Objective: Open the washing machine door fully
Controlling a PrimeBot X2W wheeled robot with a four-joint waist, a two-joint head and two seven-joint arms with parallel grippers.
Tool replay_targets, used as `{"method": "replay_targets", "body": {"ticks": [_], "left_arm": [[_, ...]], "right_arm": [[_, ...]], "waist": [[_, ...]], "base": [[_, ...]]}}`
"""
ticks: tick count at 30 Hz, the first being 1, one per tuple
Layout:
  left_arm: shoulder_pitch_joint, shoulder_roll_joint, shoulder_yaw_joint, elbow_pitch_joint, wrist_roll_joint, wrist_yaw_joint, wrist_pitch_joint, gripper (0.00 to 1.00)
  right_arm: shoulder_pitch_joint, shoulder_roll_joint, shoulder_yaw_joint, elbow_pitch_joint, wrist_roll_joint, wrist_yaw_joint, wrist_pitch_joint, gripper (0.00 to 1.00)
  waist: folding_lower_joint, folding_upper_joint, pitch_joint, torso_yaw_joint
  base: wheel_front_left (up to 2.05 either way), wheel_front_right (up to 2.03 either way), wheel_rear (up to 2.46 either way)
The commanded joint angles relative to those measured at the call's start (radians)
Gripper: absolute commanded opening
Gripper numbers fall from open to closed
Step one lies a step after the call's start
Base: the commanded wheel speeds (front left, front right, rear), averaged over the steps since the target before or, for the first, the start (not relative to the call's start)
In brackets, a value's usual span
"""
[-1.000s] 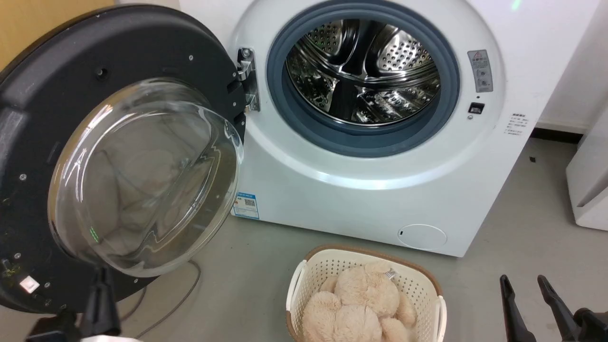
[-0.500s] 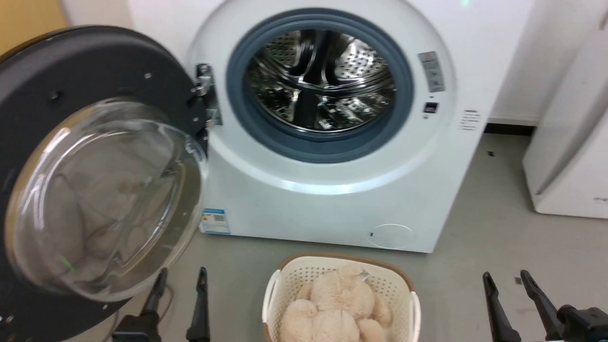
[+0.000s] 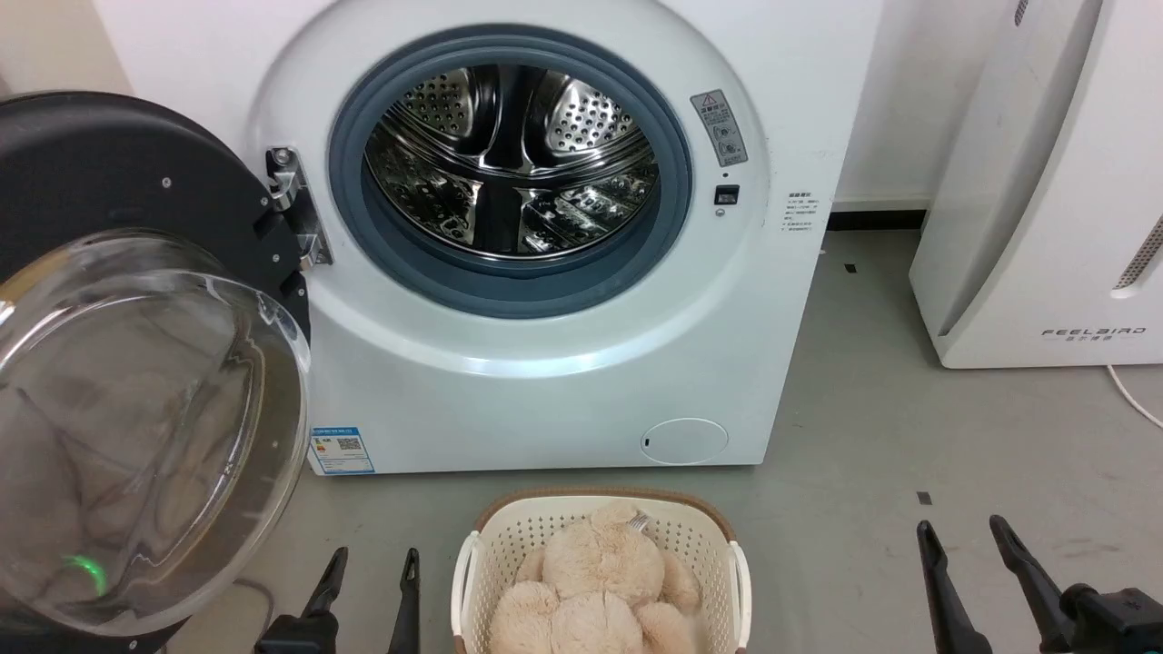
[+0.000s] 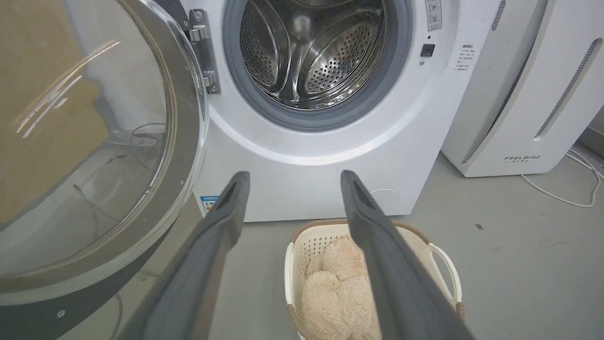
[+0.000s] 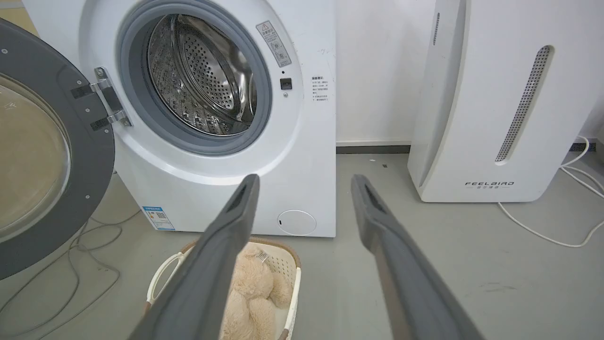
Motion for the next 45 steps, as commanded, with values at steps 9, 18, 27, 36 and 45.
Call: {"method": "replay_targets", "body": {"ticks": [9, 18, 27, 36, 45], "left_arm": [[-0.004, 0.005, 0.005, 0.018, -0.007, 0.017, -0.010, 1.00], [-0.002, 0.006, 0.003, 0.013, -0.003, 0.010, 0.003, 0.00], [-0.013, 0.002, 0.011, 0.007, 0.006, 0.005, 0.014, 0.00], [-0.024, -0.002, 0.019, 0.001, 0.015, 0.000, 0.025, 0.00], [-0.034, -0.006, 0.027, -0.004, 0.023, -0.005, 0.034, 0.00]], "right_arm": [[0.009, 0.004, 0.007, -0.003, 0.007, 0.001, -0.003, 1.00], [-0.006, 0.000, 0.009, 0.004, 0.000, 0.000, -0.004, 0.00], [-0.021, 0.000, 0.011, 0.016, -0.011, 0.000, -0.004, 0.00], [-0.037, 0.000, 0.014, 0.029, -0.022, 0.000, -0.004, 0.00], [-0.051, 0.001, 0.017, 0.039, -0.032, 0.000, -0.003, 0.00]], "waist": [[0.0000, 0.0000, 0.009, 0.006], [0.0000, 0.0000, 0.012, 0.011], [0.0000, 0.0000, 0.016, 0.011], [0.0000, 0.0000, 0.019, 0.011], [0.0000, 0.0000, 0.023, 0.012]], "base": [[0.00, 0.00, 0.00], [0.00, 0.00, 0.00], [0.00, 0.00, 0.00], [0.00, 0.00, 0.00], [0.00, 0.00, 0.00]]}}
